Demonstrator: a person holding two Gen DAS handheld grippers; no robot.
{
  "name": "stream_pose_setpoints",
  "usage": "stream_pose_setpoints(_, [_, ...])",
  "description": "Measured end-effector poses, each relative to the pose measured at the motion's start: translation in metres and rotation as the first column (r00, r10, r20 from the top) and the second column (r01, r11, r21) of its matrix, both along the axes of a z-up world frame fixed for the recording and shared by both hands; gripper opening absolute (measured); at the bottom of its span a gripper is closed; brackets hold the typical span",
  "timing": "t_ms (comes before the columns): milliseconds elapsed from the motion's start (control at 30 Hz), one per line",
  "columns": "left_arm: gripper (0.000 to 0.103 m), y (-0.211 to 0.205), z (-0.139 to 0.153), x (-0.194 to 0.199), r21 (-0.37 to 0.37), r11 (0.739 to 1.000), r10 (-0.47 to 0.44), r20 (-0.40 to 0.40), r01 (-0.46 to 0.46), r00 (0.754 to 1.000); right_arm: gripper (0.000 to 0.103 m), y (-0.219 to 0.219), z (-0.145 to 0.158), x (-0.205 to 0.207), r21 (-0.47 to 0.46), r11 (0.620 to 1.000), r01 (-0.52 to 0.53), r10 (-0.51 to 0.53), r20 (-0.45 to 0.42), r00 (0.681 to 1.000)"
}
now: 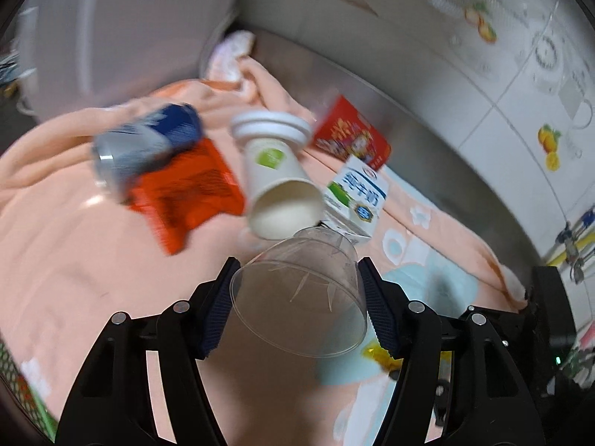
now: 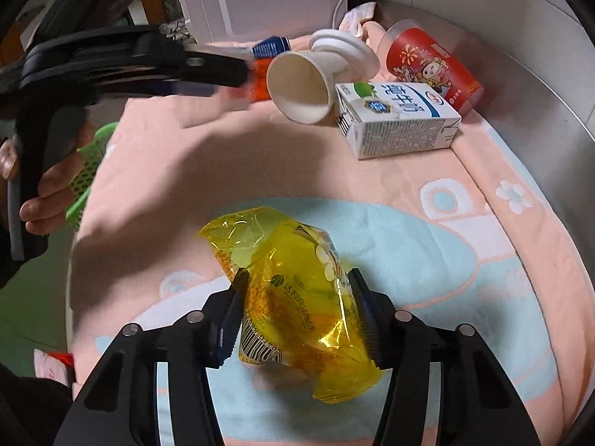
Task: Collect trash
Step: 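Grasp the clear plastic cup with the left tool while the right tool holds the wrapper, then carry the cup and wrapper to the green basket and release both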
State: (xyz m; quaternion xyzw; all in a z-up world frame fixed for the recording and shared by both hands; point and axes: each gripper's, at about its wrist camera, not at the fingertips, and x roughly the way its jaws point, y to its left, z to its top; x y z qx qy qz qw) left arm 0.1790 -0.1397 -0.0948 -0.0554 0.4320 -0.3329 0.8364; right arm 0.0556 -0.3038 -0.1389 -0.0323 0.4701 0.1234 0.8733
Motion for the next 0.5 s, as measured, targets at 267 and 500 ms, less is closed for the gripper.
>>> stream_pose_setpoints(267, [0.064,0.105,0.03,-0.028,-0.03,0.972,0.234,0.052,-0.233,0.971,0.051,0.032,0.027,0.003,0.03,0.996,-0.083,0.081,0.058,0.995])
stream_pose_setpoints(500, [0.064,0.215,0.031,-0.055,0.021,0.875,0.481,0.074,-0.483,0.874,0.051,0.088,0.045,0.026,0.073,0.977,-0.2,0.194,0.085,0.977])
